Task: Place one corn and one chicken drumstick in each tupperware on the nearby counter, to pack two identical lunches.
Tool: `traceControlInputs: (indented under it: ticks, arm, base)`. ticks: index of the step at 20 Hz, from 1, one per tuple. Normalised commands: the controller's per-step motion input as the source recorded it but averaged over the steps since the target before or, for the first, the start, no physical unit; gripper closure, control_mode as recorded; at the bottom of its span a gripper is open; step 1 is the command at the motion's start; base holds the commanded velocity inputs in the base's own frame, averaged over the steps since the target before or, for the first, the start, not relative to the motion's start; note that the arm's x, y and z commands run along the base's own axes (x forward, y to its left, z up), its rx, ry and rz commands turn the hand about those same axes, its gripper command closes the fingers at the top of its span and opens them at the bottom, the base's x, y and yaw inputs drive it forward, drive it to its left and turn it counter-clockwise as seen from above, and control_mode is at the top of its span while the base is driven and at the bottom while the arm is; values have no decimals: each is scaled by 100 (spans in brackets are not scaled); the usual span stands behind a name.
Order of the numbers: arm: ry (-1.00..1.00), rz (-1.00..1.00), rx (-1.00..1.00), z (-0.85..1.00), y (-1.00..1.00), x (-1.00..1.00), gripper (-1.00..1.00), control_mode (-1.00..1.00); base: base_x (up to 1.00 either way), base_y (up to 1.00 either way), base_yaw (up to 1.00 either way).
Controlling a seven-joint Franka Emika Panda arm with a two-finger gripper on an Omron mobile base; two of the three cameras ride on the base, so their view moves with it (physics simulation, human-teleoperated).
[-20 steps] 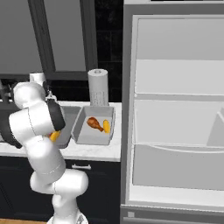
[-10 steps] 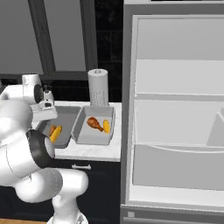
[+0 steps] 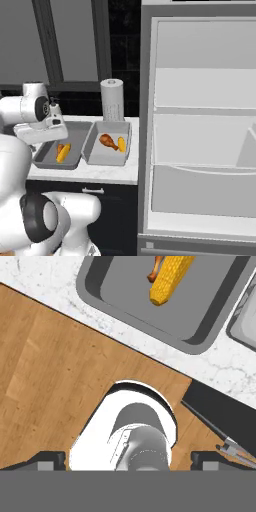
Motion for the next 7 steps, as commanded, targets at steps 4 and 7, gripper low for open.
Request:
traceControlInputs:
  ticks: [4, 7]
  arm:
    - [3, 0, 0, 0, -19, -30, -100, -100]
    - [8, 2, 0, -1, -65, 11, -100, -100]
  base:
    - [0, 0, 0]
    - [0, 0, 0]
